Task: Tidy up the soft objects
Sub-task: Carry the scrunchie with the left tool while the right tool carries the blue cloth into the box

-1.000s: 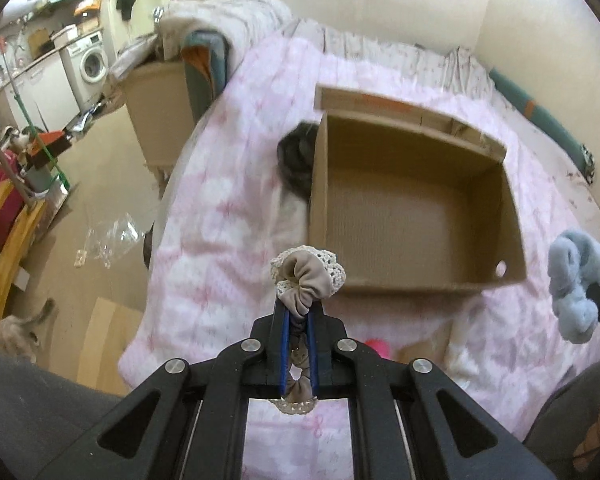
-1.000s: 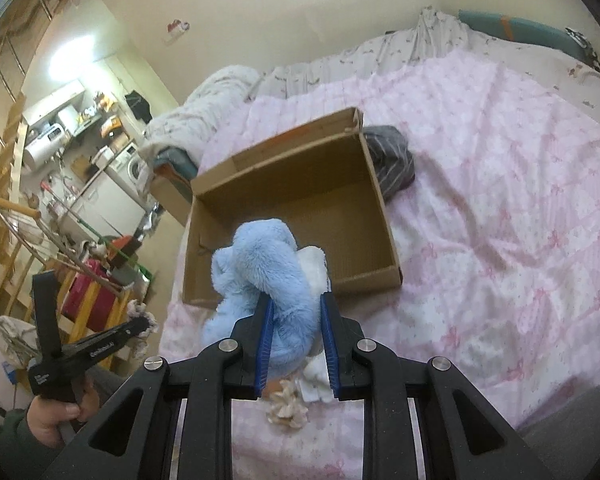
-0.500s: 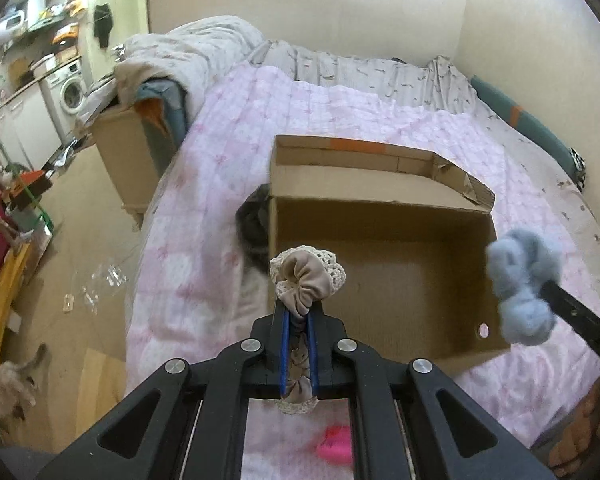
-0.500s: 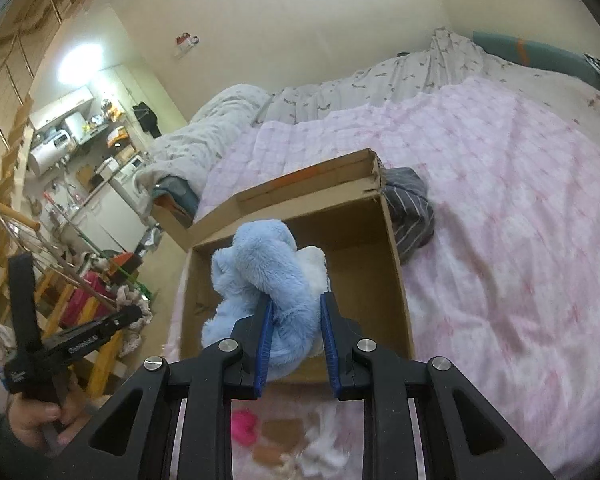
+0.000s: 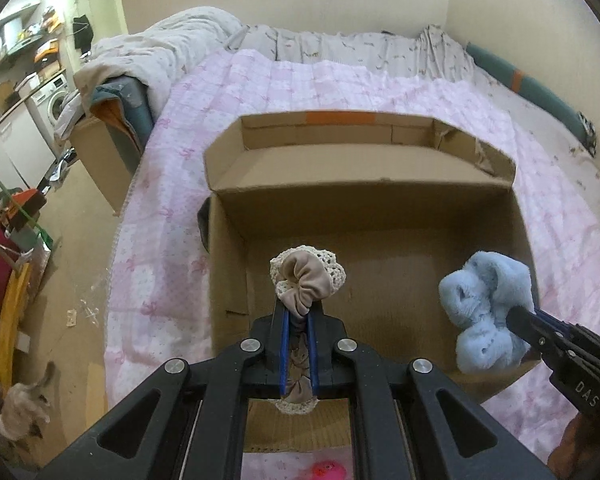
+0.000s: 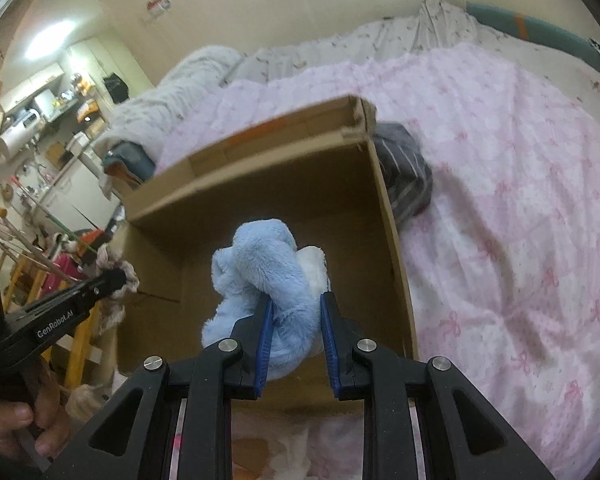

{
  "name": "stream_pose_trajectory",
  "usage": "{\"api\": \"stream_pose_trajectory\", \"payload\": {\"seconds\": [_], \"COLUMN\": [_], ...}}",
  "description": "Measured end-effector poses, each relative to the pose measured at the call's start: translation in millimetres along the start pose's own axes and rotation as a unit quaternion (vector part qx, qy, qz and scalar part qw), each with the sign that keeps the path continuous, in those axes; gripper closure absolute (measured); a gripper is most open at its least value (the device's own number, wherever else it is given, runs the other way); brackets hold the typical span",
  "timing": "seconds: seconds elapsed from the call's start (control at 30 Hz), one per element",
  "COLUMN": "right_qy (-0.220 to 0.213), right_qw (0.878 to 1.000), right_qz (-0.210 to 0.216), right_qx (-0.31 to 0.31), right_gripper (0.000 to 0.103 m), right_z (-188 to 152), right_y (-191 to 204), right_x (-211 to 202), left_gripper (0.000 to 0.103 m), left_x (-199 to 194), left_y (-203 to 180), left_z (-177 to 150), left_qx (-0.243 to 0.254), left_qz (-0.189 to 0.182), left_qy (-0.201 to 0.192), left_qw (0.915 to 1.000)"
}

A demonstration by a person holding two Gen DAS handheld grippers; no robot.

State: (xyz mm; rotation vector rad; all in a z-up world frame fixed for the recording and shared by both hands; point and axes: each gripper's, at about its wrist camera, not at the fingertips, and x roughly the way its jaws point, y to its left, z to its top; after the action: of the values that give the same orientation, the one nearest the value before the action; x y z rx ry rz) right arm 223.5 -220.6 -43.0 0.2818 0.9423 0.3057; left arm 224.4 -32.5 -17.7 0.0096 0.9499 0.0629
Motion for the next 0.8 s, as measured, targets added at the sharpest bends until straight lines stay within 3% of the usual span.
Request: {"api": "stream_pose_trajectory", "payload": {"seconds": [0.27,0.8], "right_qy": [0.039,0.03], "right_qw": [0.999,0.999], "right_qz": [-0.025,-0.028], "right_qx": [-0.013,-0.01], "right_gripper": [0.078,0.078], "right_z": [-9,-6], "right_y": [3,4], "right_x": [18,17], "left_gripper": [0.096,0.095], "left_x": [19,30], "left_y": [-8,-12], "left_z": [-7,-9], "left_qx": [0.013,0.023], "left_qz": [0.013,0.015], "left_qy": [0.021,0.039], "left_qw": [0.9996,0.9989]}}
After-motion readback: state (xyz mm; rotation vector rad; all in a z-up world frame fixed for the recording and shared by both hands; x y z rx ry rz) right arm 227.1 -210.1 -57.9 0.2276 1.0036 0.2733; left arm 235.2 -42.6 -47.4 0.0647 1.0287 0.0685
